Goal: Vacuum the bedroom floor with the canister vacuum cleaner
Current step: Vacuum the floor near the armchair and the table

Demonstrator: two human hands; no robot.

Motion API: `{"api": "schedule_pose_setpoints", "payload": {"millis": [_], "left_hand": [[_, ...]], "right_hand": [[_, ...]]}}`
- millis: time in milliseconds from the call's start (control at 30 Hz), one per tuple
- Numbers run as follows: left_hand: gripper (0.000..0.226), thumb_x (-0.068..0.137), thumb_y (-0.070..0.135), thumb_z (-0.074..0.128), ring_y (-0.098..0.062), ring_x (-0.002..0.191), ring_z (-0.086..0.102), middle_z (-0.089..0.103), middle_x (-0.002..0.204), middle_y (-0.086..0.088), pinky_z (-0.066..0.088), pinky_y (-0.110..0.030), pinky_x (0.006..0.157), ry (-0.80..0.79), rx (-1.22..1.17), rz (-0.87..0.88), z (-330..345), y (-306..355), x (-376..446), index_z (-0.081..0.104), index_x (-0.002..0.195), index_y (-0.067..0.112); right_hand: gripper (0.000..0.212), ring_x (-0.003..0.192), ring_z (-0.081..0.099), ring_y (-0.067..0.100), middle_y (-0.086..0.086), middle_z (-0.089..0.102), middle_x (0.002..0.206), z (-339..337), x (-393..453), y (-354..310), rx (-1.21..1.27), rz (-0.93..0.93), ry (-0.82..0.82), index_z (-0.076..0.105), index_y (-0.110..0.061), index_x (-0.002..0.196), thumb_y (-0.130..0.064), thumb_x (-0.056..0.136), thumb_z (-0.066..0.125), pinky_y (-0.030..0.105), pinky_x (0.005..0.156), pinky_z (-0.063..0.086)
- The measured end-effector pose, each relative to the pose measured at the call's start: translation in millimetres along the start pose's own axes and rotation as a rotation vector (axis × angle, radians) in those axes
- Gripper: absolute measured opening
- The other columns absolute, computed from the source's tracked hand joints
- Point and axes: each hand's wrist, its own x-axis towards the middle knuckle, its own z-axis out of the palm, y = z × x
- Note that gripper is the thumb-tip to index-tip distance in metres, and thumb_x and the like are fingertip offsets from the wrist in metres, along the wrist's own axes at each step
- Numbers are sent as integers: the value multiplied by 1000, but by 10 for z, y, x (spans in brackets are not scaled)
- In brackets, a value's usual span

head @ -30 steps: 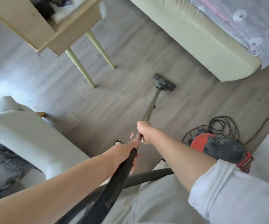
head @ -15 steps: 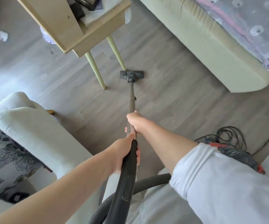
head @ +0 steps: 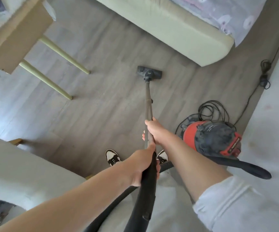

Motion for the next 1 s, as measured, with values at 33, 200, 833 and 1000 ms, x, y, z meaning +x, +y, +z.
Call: {"api": "schedule_pose_setpoints", "payload": {"millis": [33, 200, 833, 1000], "left_hand": [[64, 82, 76, 61, -17, 41, 50, 53, 56, -3, 47, -22, 45, -23, 39, -7, 264, 22, 100, 50, 71, 14], [56, 93, 68, 54, -15, 40, 49, 51, 52, -2, 46, -21, 48, -75, 206, -46, 1206, 58, 490, 49, 80, 14], [49, 90, 58, 69, -15, 42, 51, 57, 61, -4, 49, -23, 44, 51, 395, -122, 676, -231, 221, 55, 84, 12], [52, 83, 59, 76, -15, 43, 52, 59, 61, -5, 48, -22, 41, 101, 353, -151, -428, -439, -407, 58, 88, 11]], "right_hand": [[27, 57, 49, 23, 13, 49, 90, -298, 72, -25, 42, 1, 26, 48, -19, 124, -17, 98, 40, 29, 47, 49], [20, 53, 48, 22, 12, 50, 76, -1380, 237, -55, 199, 1, 147, 49, -21, 116, -17, 98, 42, 31, 54, 48], [28, 71, 61, 25, 13, 60, 89, -1228, -38, 453, 32, 170, 103, 47, -5, 120, -11, 96, 35, 29, 44, 52], [34, 67, 63, 25, 16, 63, 95, -87, -499, 789, -42, 195, 1, 41, -1, 129, -15, 98, 42, 26, 33, 47]]}}
